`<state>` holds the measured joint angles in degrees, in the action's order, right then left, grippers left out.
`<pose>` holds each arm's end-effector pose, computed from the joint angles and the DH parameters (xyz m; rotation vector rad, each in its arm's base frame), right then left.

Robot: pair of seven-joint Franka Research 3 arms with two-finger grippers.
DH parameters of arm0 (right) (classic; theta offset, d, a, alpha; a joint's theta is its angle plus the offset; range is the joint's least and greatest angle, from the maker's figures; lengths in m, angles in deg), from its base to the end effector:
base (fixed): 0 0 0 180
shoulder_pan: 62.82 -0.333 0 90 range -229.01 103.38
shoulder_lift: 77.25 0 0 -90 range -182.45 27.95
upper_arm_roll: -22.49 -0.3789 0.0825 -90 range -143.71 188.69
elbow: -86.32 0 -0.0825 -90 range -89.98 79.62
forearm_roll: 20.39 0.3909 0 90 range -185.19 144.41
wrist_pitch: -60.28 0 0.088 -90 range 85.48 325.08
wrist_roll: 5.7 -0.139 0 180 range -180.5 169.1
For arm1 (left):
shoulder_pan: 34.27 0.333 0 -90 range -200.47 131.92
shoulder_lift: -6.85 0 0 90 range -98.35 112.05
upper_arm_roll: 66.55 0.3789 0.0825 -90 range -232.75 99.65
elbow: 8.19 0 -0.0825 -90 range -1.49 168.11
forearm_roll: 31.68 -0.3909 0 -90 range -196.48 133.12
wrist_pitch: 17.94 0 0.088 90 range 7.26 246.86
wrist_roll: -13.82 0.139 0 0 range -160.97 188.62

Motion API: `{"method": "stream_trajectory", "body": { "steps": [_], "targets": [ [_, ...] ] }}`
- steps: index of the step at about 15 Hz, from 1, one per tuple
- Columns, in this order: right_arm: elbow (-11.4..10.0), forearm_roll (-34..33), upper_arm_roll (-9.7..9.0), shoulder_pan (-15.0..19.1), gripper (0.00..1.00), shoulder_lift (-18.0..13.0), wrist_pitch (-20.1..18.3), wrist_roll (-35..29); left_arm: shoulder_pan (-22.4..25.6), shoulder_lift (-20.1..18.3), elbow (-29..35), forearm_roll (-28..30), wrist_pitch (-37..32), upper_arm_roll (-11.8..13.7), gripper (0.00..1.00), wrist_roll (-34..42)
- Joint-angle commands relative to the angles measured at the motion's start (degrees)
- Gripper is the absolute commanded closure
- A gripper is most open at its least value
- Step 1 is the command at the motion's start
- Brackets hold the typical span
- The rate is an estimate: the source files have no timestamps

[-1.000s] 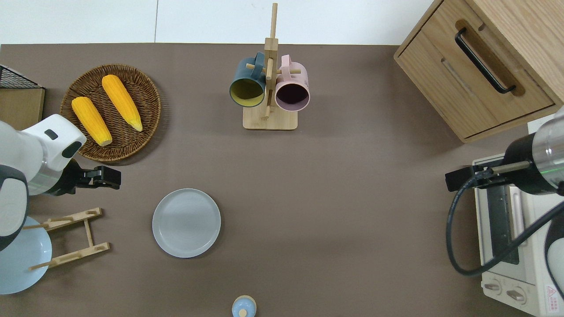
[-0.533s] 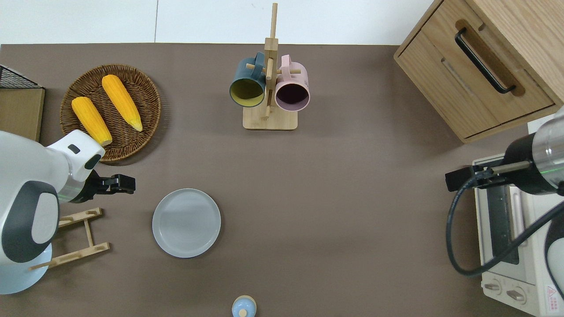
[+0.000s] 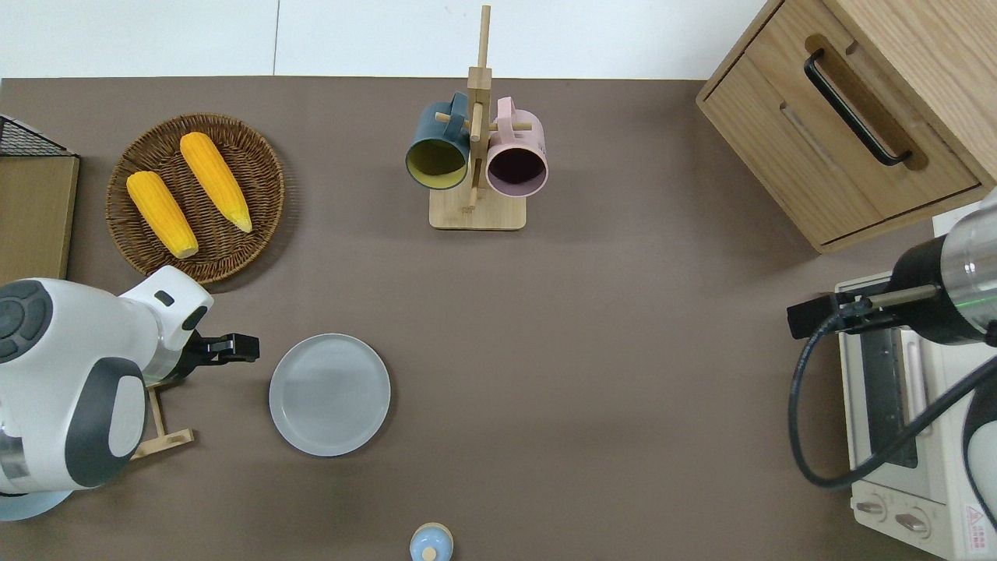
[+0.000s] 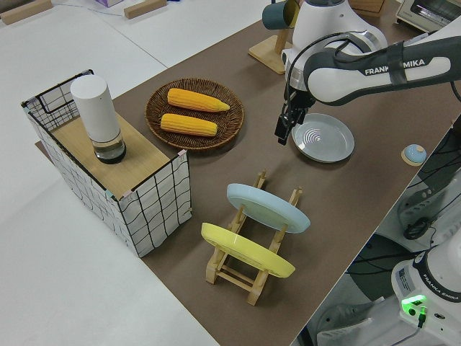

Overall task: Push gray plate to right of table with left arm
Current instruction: 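Lower the left gripper down beside the gray plate's edge nearest the robot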

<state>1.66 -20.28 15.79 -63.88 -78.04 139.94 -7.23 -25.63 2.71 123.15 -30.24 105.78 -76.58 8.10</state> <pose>0.5297 0.0731 0.6916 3.1292 0.1706 -0.1150 0.4955 -0.0143 0.4016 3.1328 0.1427 -0.0974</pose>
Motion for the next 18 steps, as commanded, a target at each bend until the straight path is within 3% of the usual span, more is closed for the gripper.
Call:
{"method": "stream_trajectory", "body": {
  "steps": [1, 8, 18],
  "targets": [
    [0.5, 0.6, -0.77, 1.2, 0.017, -0.2, -0.8, -0.1, -0.5, -3.2, 5.9, 1.4, 4.1, -0.3, 0.0, -0.6],
    [0.5, 0.6, -0.77, 1.2, 0.017, -0.2, -0.8, -0.1, -0.6, -3.2, 8.1, 3.8, 5.5, -0.6, 0.0, -0.3],
    [0.5, 0.6, -0.77, 1.2, 0.017, -0.2, -0.8, -0.1, -2.1, -2.9, 15.7, 3.9, 16.3, -0.7, 0.0, -0.3]
  ]
}}
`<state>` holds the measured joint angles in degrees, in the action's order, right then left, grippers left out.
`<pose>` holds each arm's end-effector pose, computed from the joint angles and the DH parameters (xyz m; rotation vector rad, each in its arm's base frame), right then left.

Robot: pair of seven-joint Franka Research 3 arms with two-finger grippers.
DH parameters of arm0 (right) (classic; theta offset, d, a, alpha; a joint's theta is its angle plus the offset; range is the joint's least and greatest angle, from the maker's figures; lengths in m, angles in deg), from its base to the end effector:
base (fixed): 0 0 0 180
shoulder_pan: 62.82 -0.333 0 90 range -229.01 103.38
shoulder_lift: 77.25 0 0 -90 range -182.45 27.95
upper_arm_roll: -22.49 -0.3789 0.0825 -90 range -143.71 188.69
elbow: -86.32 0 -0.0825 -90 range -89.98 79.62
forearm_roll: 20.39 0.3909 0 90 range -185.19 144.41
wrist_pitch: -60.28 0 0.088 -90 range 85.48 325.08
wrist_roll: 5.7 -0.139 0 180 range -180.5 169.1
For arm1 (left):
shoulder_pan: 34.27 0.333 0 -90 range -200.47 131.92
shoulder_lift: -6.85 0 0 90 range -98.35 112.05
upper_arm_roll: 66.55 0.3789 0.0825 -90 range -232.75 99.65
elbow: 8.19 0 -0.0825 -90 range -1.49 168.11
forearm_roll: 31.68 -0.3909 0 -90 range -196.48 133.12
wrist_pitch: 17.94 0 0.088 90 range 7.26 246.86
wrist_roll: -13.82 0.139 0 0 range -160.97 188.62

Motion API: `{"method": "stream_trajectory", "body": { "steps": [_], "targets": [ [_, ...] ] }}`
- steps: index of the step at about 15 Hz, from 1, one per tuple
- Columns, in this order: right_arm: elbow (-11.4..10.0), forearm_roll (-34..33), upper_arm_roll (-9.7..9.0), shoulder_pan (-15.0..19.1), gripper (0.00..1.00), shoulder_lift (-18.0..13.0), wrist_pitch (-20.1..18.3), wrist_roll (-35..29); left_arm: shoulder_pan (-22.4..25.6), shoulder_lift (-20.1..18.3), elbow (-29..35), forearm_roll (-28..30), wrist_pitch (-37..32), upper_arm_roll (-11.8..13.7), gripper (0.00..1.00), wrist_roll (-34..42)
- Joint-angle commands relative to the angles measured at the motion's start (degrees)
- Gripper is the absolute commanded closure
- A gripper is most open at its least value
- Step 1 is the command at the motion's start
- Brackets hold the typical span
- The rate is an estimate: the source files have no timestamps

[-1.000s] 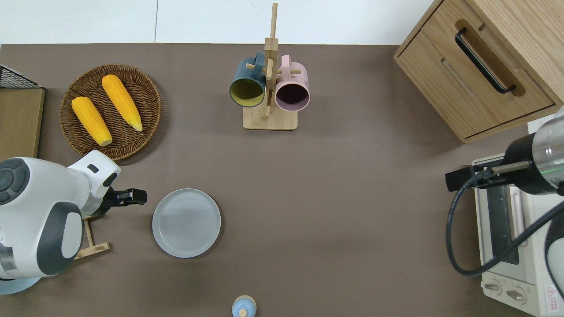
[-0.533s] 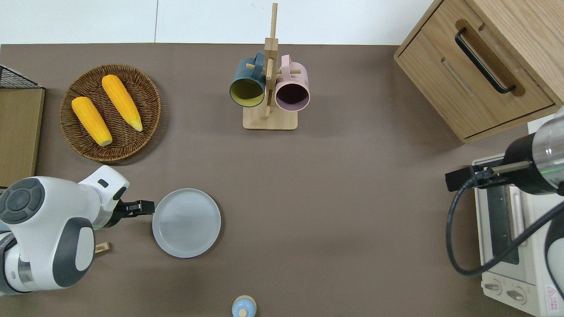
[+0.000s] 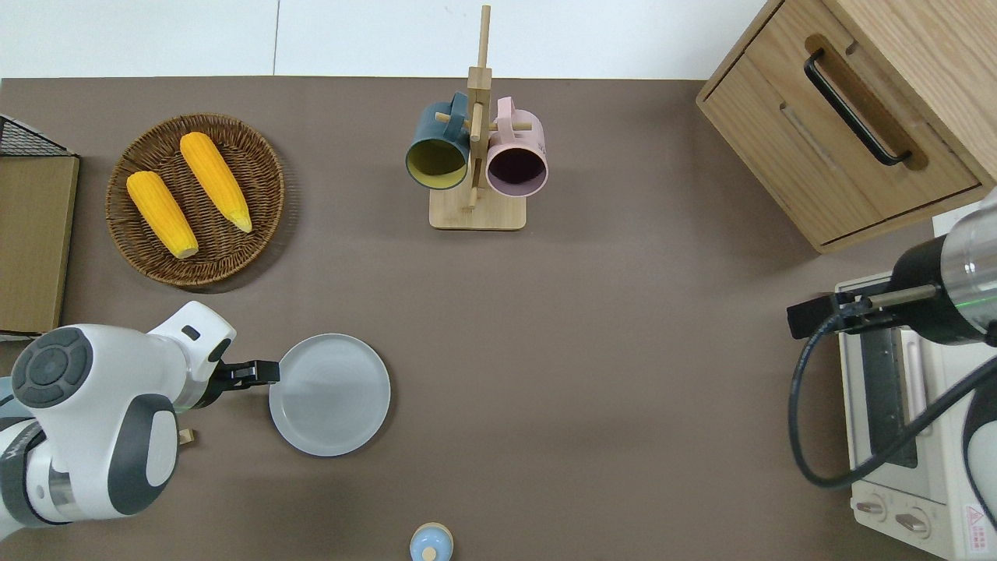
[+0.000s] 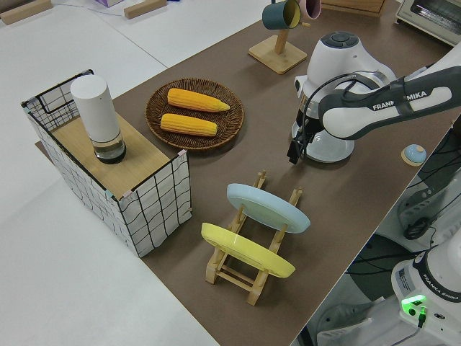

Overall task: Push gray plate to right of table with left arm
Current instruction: 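Lower the left gripper down beside the gray plate's edge nearest the robot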

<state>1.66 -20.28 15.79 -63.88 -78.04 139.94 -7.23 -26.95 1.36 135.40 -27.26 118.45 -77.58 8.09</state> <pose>0.5297 0.0731 0.6916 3.1292 0.1706 -0.1150 0.4511 -0.0315 0.3399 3.1064 0.1447 -0.0525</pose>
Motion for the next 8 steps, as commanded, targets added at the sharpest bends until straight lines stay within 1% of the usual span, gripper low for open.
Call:
{"method": "stream_trajectory", "body": {
  "steps": [1, 8],
  "targets": [
    [0.5, 0.6, -0.77, 1.2, 0.017, -0.2, -0.8, -0.1, -0.8, -1.5, 3.6, 0.9, 4.1, 0.3, 0.0, -0.3],
    [0.5, 0.6, -0.86, 1.2, 0.017, -0.2, -0.8, -0.1, -1.3, -0.9, 3.7, 1.1, 4.2, 0.3, 0.0, -0.3]
  ]
}}
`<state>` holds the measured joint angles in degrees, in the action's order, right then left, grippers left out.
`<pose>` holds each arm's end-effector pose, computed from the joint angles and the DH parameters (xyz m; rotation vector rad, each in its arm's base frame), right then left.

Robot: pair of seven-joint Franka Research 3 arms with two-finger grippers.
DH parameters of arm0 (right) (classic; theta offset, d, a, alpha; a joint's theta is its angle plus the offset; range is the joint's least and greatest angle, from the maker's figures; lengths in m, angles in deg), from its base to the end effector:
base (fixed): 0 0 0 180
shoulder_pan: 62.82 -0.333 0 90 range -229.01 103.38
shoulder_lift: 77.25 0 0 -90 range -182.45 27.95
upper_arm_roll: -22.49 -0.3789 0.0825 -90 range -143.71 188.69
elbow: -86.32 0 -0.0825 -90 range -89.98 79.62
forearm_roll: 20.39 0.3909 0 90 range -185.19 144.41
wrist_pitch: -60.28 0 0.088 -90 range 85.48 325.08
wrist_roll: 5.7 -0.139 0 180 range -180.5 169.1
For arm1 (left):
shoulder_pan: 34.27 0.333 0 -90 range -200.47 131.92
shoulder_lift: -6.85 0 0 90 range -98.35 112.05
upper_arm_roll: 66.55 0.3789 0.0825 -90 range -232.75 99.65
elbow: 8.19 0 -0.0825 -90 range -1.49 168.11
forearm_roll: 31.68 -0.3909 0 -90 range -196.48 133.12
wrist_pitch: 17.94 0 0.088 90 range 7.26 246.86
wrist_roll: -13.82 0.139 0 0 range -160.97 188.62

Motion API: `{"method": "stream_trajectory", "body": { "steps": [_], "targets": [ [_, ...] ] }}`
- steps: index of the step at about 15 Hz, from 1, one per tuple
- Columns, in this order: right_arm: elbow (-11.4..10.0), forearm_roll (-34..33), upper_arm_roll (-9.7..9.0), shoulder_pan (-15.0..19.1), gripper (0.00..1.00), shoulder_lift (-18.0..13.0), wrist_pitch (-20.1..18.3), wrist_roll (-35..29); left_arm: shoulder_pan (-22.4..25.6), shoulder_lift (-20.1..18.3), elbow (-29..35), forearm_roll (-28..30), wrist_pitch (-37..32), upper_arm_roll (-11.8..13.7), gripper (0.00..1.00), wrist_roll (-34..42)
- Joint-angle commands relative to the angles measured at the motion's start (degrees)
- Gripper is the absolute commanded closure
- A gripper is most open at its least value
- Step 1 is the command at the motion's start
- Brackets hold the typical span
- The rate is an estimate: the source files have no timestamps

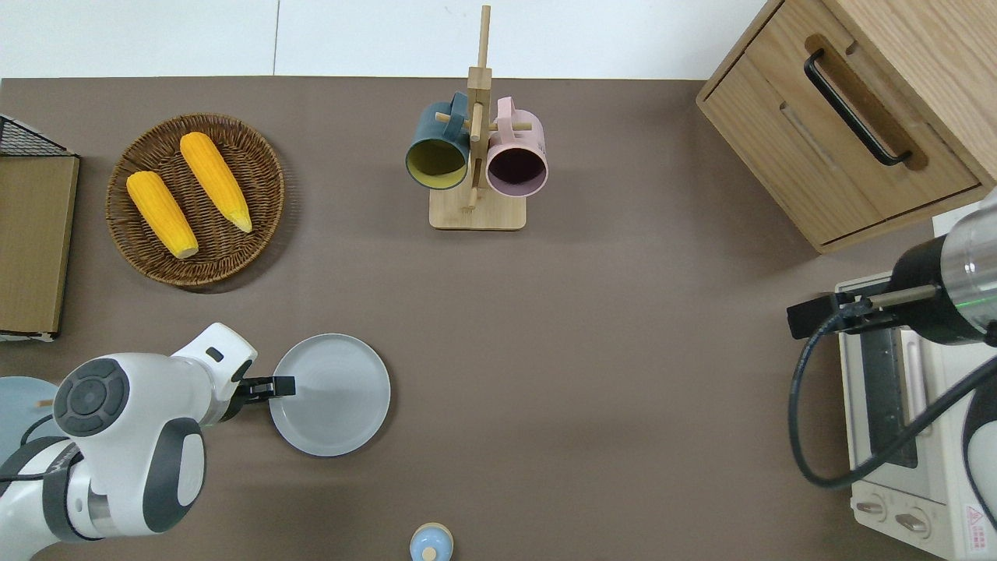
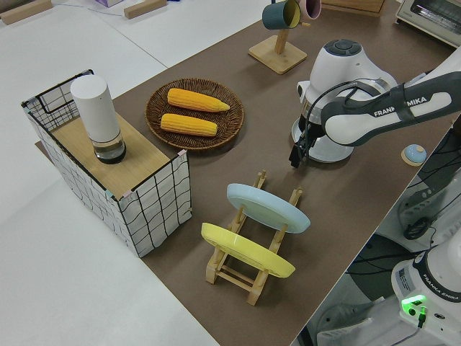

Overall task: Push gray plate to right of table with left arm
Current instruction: 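Lower the left gripper down beside the gray plate's edge nearest the robot, then press the left gripper against the gray plate's rim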

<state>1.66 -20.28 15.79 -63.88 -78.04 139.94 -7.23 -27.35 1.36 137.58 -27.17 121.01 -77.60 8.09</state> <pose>0.5297 0.0731 0.6916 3.1292 0.1706 -0.1150 0.4427 -0.0335 0.3283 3.1078 0.1384 -0.0422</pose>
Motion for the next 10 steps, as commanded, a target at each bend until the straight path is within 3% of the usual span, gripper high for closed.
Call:
{"method": "stream_trajectory", "body": {
  "steps": [1, 5, 7, 9, 10],
  "targets": [
    [0.5, 0.6, -0.77, 1.2, 0.017, -0.2, -0.8, -0.1, -1.0, -0.8, 1.5, 1.0, 1.7, 0.3, 0.0, -0.3],
    [0.5, 0.6, -0.77, 1.2, 0.017, -0.2, -0.8, -0.1, -1.6, -0.6, 1.6, 2.0, 1.8, 0.3, 0.02, -0.3],
    [0.5, 0.6, -0.77, 1.2, 0.017, -0.2, -0.8, -0.1, -1.6, -0.2, 1.5, 2.1, 1.8, 0.3, 0.11, -0.4],
    [0.5, 0.6, -0.77, 1.2, 0.017, -0.2, -0.8, -0.1, -1.6, -0.1, 1.5, 2.1, 1.8, 0.3, 0.51, -0.6],
    [0.5, 0.6, -0.86, 1.2, 0.017, -0.2, -0.8, -0.1, -1.6, -0.1, 1.5, 2.1, 1.8, 0.3, 0.6, -0.6]
  ]
}}
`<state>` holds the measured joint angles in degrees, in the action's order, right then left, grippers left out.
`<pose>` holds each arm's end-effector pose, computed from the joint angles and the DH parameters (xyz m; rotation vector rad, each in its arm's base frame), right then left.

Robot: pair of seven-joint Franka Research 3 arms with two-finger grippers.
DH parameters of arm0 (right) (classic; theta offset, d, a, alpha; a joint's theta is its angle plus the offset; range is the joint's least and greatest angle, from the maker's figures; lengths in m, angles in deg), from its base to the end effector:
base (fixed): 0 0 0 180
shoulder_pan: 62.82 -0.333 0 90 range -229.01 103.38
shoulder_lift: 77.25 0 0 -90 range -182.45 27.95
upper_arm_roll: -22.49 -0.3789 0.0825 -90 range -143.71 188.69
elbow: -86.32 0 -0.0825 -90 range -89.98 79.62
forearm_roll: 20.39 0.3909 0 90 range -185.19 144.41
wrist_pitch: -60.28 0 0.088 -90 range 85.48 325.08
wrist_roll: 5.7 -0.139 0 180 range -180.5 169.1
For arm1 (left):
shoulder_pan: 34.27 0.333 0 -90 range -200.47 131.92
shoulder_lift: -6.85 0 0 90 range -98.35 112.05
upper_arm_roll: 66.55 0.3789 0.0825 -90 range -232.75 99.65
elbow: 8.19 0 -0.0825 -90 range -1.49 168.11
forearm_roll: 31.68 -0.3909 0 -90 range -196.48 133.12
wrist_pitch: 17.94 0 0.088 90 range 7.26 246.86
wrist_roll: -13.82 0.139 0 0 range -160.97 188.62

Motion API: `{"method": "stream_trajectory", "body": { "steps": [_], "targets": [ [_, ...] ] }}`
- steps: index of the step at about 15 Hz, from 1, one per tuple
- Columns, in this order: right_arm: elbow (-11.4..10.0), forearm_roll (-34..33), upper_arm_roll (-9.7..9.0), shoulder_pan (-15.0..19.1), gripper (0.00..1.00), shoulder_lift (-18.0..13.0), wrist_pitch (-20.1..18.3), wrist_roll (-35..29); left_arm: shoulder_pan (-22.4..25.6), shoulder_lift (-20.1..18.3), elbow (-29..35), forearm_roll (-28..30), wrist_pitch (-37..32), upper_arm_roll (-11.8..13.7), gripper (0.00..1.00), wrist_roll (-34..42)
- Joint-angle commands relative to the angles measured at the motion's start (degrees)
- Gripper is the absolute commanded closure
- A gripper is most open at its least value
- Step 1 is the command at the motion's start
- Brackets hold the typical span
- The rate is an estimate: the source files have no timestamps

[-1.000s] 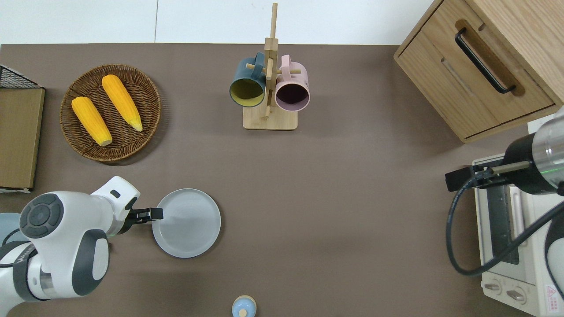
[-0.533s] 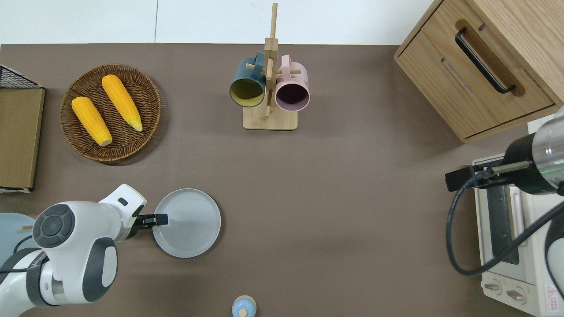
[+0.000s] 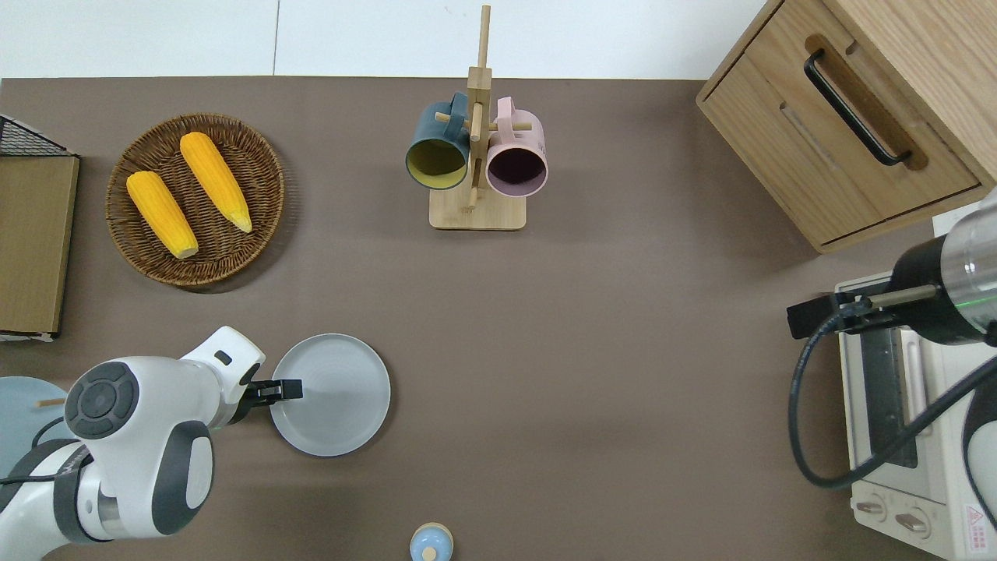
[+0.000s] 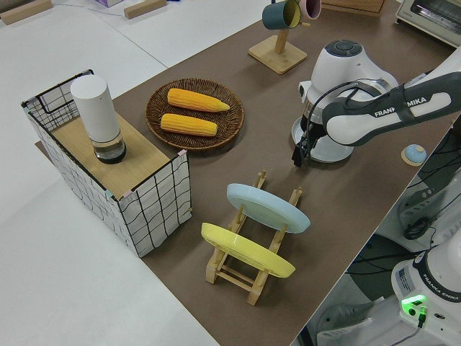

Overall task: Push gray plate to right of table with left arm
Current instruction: 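Press the left gripper against the gray plate's rim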

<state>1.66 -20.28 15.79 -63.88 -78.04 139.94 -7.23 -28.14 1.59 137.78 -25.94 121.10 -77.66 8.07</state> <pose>0.5297 0.0731 0.6916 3.1292 0.1706 -0.1150 0.4410 -0.0404 0.3253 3.0941 0.1412 -0.0532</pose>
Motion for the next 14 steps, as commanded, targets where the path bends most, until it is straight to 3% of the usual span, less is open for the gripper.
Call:
{"method": "stream_trajectory", "body": {
  "steps": [1, 3, 10, 14],
  "targets": [
    [0.5, 0.6, -0.77, 1.2, 0.017, -0.2, -0.8, -0.1, -0.9, -0.3, 1.3, 0.9, 1.7, 0.4, 0.72, -0.6],
    [0.5, 0.6, -0.77, 1.2, 0.017, -0.2, -0.8, -0.1, -0.9, -0.3, 1.3, 0.9, 1.7, 0.4, 1.0, -0.6],
    [0.5, 0.6, -0.77, 1.2, 0.017, -0.2, -0.8, -0.1, -0.9, -0.1, 1.3, 1.1, 1.7, 0.4, 1.0, -0.7],
    [0.5, 0.6, -0.86, 1.2, 0.017, -0.2, -0.8, -0.1, -2.6, 0.1, 1.3, 4.4, 1.7, 0.4, 1.0, -0.7]
  ]
}}
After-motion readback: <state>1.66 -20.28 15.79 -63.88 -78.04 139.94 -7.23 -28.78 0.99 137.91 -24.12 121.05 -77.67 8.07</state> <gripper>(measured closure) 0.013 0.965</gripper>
